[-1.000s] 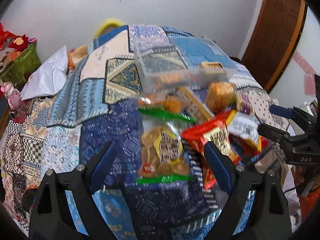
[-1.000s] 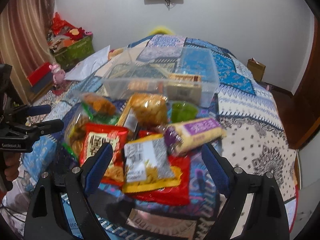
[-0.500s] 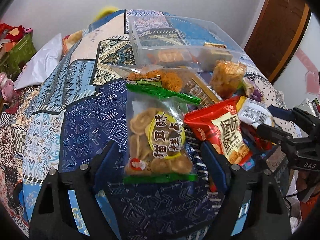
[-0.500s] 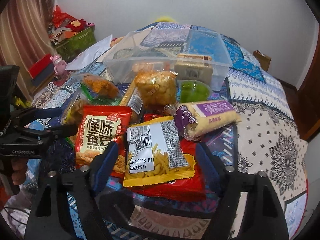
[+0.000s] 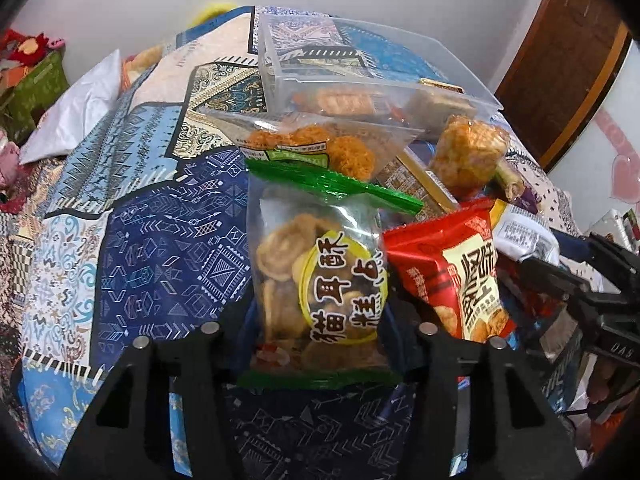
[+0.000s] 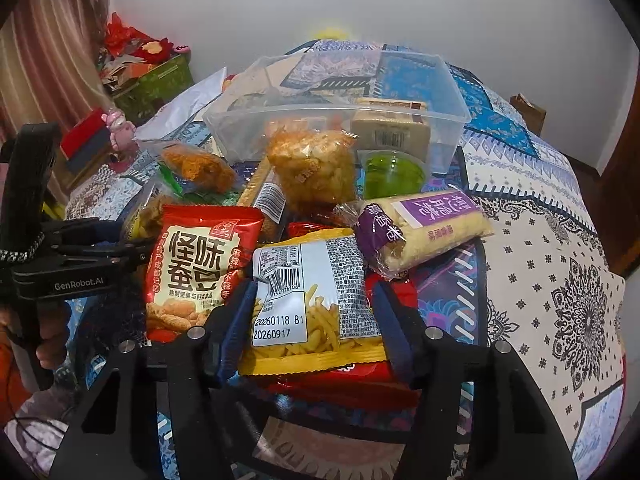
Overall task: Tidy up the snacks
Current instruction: 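Grasp the green-topped cookie bag with the left tool while the right grasps the fries bag, then lower both bags into the clear box and open both tools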
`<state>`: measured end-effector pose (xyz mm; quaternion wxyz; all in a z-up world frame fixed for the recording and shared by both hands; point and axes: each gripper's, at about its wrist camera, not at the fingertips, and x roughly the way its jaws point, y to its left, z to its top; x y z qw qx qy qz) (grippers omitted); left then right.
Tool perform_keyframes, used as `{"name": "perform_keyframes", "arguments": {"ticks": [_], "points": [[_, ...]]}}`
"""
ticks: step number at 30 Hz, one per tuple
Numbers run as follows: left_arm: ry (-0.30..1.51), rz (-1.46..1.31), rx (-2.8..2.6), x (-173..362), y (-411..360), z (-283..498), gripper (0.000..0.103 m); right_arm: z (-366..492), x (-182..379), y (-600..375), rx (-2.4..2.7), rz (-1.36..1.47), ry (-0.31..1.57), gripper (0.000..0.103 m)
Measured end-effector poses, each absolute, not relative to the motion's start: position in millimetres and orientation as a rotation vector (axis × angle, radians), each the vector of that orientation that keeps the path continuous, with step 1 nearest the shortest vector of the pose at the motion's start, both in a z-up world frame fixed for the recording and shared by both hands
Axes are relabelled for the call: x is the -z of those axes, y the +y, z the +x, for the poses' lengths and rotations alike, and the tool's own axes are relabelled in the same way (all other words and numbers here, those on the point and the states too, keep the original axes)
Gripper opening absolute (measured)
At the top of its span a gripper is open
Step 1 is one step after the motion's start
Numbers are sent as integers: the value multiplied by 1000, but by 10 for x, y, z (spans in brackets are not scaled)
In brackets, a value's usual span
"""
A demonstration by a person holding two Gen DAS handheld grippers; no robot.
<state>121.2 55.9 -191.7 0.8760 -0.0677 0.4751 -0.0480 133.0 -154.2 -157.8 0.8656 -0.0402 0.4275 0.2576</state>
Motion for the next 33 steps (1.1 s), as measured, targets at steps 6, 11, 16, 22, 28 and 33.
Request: {"name": "perform_keyframes", "arguments": {"ticks": [6,11,16,22,28,33], "points": [[989,-139,91,1843,574,1046,48,1300,1530,-1604,-560,-42,896,51],[974,-142,85,1759,595,932,47,1248,1452,-1607,-575,-35,878,50],[935,-136,69,1608,605,838,46,1204,1343,-1617,-581,-29,846,49],[872,-127,64,1370,625,805,46,1196,1161,-1665,-574,-15,792,49],[826,-139,74,1194,625,872,46,1299,1022,-1722,-551,-1,748,49],[795,-137,84,1048,603,1023,46,1435,893,-1755,-529,11,710,49]]}}
